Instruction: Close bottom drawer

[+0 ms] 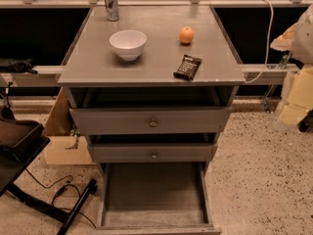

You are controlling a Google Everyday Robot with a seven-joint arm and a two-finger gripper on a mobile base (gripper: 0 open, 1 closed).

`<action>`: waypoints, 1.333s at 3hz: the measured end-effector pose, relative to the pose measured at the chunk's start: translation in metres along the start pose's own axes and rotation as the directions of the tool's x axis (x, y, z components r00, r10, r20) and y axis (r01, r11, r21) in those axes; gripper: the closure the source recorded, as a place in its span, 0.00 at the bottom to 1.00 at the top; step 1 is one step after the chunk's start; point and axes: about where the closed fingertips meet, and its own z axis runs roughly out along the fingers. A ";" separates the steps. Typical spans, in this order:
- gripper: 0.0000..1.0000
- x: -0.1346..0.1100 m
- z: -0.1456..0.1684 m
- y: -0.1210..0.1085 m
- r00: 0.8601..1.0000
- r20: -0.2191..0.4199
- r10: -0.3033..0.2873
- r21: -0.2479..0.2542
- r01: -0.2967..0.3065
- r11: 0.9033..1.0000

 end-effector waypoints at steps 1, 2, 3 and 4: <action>0.00 -0.001 0.002 -0.002 1.000 -0.008 0.002 0.007 -0.002 1.000; 0.00 0.005 0.029 0.009 1.000 0.011 0.014 -0.013 -0.014 1.000; 0.00 0.019 0.073 0.043 0.999 0.050 0.009 -0.005 -0.009 1.000; 0.00 0.048 0.146 0.073 0.999 0.037 0.013 -0.024 -0.012 1.000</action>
Offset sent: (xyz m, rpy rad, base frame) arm -0.0193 0.0054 -0.2000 0.1695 0.1154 -0.0216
